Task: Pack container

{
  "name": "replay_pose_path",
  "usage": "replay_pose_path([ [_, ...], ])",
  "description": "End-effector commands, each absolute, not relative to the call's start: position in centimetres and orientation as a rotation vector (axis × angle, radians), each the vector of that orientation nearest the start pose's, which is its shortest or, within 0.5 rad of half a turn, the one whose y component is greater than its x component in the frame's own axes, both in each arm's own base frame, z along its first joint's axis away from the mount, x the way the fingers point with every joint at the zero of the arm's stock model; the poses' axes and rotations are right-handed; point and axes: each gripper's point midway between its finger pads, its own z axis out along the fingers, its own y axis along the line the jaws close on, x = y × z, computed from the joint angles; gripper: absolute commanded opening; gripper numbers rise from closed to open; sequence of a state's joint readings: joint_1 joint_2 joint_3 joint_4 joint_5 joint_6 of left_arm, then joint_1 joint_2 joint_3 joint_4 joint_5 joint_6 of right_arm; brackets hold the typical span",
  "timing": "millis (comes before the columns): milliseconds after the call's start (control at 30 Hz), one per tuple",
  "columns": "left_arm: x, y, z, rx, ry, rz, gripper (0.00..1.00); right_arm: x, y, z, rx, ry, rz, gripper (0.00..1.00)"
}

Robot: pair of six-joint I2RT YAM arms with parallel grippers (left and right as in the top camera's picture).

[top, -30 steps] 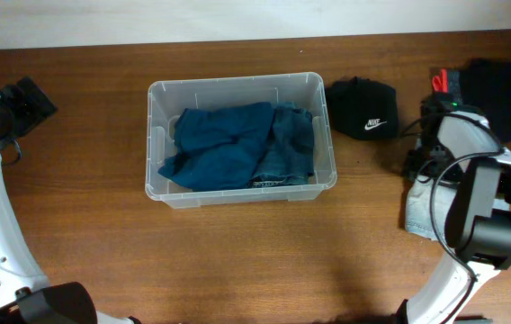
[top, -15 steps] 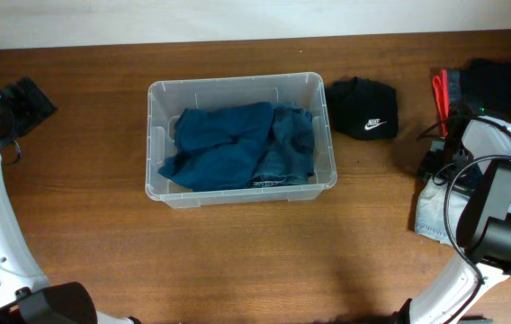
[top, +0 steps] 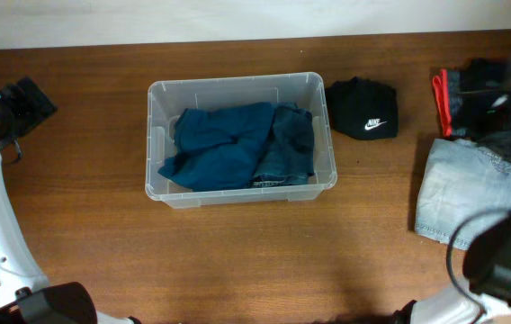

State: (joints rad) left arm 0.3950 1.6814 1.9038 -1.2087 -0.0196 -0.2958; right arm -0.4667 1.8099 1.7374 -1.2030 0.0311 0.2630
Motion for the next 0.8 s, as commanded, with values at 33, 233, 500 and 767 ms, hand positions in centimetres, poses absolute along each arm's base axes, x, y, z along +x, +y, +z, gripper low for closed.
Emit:
replay_pose_path([
  [33, 37.8, 16.4, 27.7, -0.892, 2.416, 0.069, 0.99, 34.7, -19.3, 19.8, 0.838, 2.614, 0.257, 0.99],
  [233, 37.8, 16.4, 27.7, -0.892, 2.416, 0.069, 0.99, 32.0, -21.1, 19.7, 0.734, 2.447, 0.626, 0.99],
  [500, 37.8, 16.4, 27.7, -0.892, 2.416, 0.069, 0.99, 28.5, -23.0, 15.4, 0.777, 2.409, 0.683, 0.98],
  [767, 37.8, 16.4, 27.7, -0.892, 2.416, 0.069, 0.99, 26.8, -26.2, 12.5, 0.863, 2.444, 0.564, 0.99],
])
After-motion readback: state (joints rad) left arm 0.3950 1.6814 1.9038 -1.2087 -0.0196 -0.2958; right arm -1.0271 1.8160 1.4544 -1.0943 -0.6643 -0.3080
